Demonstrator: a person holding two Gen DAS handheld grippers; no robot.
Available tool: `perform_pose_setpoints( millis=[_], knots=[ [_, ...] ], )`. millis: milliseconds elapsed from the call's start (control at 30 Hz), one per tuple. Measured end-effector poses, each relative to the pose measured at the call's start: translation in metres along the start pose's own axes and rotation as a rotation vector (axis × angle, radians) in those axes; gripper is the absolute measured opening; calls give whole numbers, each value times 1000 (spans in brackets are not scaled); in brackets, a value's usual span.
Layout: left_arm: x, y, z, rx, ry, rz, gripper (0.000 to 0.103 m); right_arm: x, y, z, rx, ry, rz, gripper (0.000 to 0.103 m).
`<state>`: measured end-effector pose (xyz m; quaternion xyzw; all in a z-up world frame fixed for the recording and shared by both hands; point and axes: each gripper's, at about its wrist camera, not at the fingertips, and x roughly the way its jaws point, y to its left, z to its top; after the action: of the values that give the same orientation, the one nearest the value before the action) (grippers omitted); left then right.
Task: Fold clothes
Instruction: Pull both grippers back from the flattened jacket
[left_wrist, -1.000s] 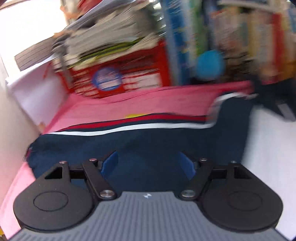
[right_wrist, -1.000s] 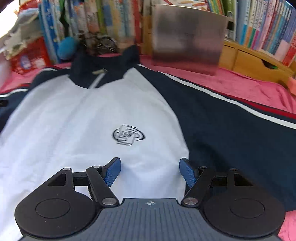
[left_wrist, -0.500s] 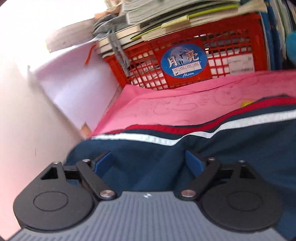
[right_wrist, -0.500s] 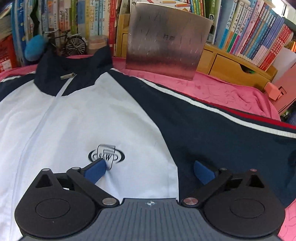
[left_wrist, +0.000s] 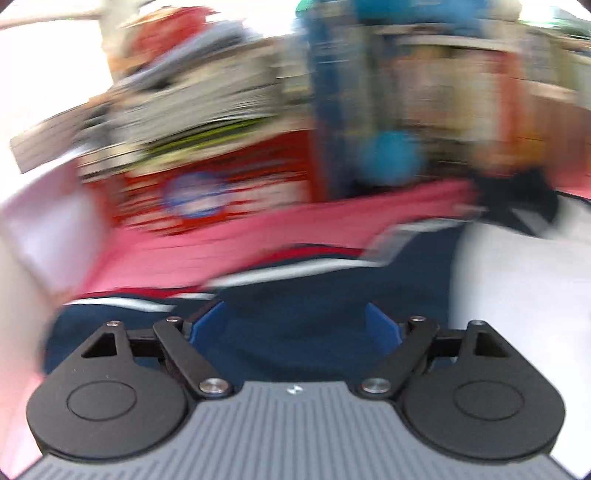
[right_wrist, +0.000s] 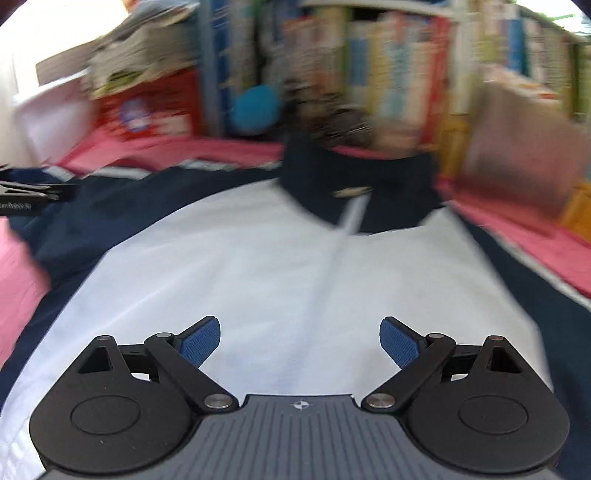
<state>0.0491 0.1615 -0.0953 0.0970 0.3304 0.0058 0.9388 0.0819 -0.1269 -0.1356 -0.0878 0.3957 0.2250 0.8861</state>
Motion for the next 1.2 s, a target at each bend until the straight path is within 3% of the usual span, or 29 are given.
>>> perform_pose_setpoints(
  millis=[100, 233, 367, 400, 467, 567, 667, 767, 800, 867, 967, 1033, 1200],
  knots=[
    [2, -40, -16, 109, 54, -64, 87, 1, -2, -14, -19, 31, 4, 94],
    [10, -29, -36, 91, 77, 14, 97, -15, -43, -42, 50, 43, -41, 102],
    [3, -7, -30, 31, 155, 123, 99, -44, -85, -68, 126, 83, -242, 100],
    [-8, -9, -27, 39, 147, 130, 95, -55, -91, -71, 139, 95, -282, 94],
    [-36, -25, -22, 53, 115, 82, 94, -85, -82, -78, 96, 59, -240, 94],
    [-76, -65, -25, 58, 109, -97, 95, -111, -43, -94, 21, 64, -89, 94],
    [-95, -108, -43, 114, 169, -214, 96, -120, -3, -123, -63, 116, 7, 94],
    [-98, -133, -77, 217, 256, -183, 99, -131, 3, -156, -102, 162, 10, 94],
    [-101, -129, -85, 201, 239, -178, 99, -136, -4, -166, -102, 165, 0, 96],
    [-102, -118, -89, 149, 282, -170, 102, -148, -23, -180, -75, 182, -26, 97],
    [-101, -111, -72, 164, 365, -105, 98, -164, -51, -177, -35, 250, -117, 96],
    [-108, -118, -53, 197, 384, -80, 97, -181, -56, -161, -31, 229, -172, 94],
    [-114, -138, 4, 28, 485, -132, 97, -203, -36, -112, 53, 139, -173, 98]
  ],
)
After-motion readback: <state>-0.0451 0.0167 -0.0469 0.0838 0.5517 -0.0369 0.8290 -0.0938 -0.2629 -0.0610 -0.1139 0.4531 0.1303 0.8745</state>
